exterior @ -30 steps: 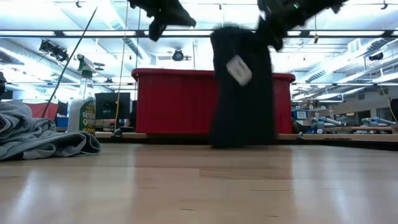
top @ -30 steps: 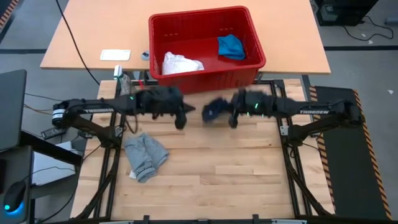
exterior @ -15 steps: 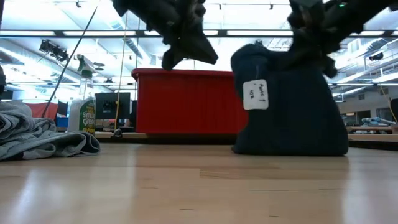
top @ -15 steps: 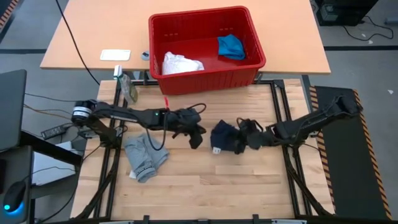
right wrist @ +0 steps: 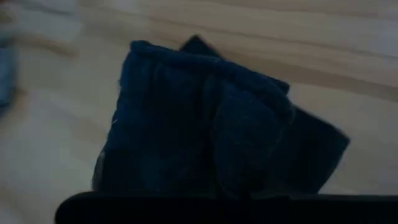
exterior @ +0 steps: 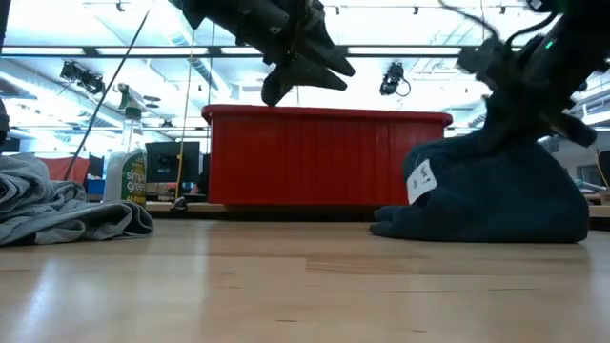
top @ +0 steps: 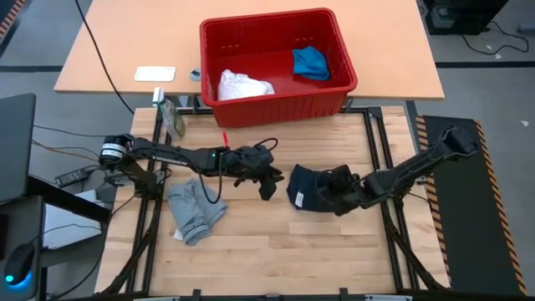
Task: Fold laundry
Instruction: Fold the black pants
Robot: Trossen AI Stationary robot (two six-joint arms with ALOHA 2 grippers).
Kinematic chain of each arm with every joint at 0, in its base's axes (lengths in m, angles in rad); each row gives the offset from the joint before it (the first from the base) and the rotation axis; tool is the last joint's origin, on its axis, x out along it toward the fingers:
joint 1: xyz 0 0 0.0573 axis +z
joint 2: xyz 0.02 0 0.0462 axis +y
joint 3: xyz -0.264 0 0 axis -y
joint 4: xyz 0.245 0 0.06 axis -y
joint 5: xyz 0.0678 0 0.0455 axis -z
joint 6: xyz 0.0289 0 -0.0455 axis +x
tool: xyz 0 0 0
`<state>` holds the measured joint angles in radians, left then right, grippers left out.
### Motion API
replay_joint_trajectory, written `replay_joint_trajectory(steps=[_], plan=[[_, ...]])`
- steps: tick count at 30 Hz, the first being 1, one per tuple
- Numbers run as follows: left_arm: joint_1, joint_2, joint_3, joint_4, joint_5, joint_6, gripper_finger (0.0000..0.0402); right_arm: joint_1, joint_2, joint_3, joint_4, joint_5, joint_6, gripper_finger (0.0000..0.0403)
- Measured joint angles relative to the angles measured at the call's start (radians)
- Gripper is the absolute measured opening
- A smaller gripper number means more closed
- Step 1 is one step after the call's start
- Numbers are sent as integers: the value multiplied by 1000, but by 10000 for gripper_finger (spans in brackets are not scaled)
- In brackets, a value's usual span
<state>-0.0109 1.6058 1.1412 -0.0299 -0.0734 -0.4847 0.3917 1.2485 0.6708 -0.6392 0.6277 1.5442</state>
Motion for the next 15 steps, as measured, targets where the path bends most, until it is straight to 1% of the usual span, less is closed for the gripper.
replay_joint_trajectory(steps=[2, 4, 6, 8, 11, 13, 15], plan=[[0, 20, 0, 32, 0, -2, 107, -45, 39, 0, -1, -10, 0, 11], [0, 39, 2, 56, 18, -5, 107, -99, 82, 0, -4, -49, -23, 11], [0, 60, 0, 75, 41, -7, 107, -151, 122, 0, -2, -110, -63, 26], [0, 67, 0, 66, 45, -20, 107, -196, 158, 0, -13, -189, -85, 55], [3, 55, 0, 58, 46, -28, 107, -242, 171, 0, -16, -291, -154, 111], [9, 36, 0, 52, 45, -28, 107, -256, 151, 0, -17, -330, -204, 149], [20, 7, 0, 34, 45, -28, 107, -260, 109, 0, -22, -340, -227, 185]])
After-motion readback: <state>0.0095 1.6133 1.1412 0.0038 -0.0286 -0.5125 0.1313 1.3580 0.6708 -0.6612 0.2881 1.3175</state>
